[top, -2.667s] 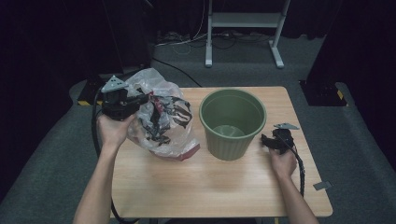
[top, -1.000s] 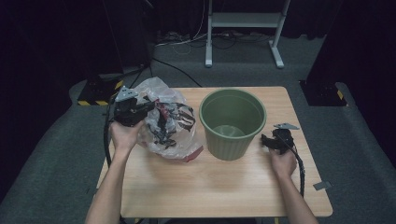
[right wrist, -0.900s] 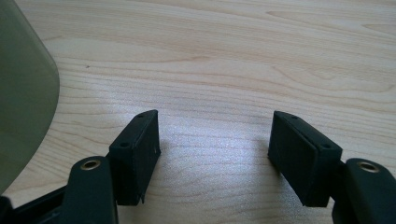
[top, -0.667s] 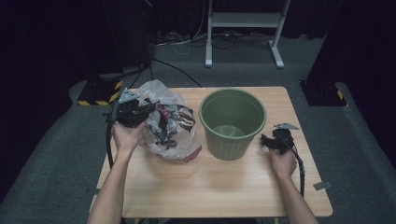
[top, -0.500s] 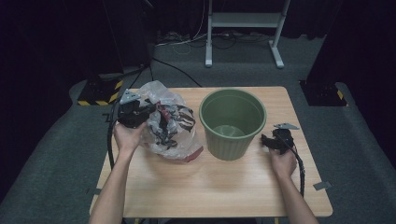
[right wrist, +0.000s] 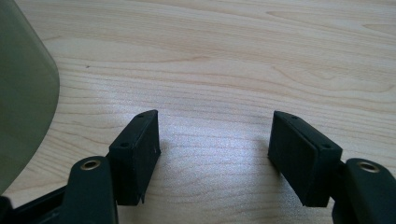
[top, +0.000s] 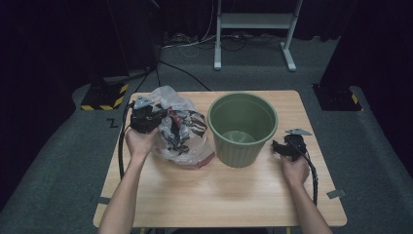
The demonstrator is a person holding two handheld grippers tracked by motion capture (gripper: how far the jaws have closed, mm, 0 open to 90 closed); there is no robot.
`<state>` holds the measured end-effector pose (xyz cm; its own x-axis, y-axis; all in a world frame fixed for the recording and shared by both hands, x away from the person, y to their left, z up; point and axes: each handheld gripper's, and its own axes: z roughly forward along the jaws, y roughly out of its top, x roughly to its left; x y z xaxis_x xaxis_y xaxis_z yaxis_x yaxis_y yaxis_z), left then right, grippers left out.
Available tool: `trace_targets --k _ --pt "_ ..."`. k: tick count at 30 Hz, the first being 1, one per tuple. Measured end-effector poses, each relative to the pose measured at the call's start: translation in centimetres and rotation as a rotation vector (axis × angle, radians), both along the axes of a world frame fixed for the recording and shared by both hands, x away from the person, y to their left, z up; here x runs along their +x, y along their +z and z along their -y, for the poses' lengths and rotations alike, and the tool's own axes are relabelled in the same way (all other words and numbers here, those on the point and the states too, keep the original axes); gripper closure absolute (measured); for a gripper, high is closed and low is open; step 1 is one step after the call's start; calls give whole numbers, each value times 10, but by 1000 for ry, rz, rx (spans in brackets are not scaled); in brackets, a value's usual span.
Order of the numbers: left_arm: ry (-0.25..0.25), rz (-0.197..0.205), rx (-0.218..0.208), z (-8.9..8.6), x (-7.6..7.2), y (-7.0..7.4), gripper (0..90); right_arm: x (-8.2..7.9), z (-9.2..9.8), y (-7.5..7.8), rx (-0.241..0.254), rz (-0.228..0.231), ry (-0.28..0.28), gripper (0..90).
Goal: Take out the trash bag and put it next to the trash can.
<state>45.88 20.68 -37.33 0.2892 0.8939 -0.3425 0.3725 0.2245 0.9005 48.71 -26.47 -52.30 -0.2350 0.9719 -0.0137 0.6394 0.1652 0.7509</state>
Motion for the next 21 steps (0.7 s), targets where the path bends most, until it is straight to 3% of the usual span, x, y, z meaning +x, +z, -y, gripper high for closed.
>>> trace_targets --k 3,8,12,16,21 --pt "-3 -3 -1 2 2 -2 894 0 0 0 0 0 0 335" --pt "-9 -20 41 10 8 -11 894 0 0 0 0 0 0 335" --pt "-2 -20 32 16 14 -16 893 0 0 0 0 0 0 335" --pt "-8 -37 60 19 19 -23 893 0 0 0 0 0 1 333" --pt "-2 -48 50 23 26 -31 893 0 0 0 1 0 2 331"
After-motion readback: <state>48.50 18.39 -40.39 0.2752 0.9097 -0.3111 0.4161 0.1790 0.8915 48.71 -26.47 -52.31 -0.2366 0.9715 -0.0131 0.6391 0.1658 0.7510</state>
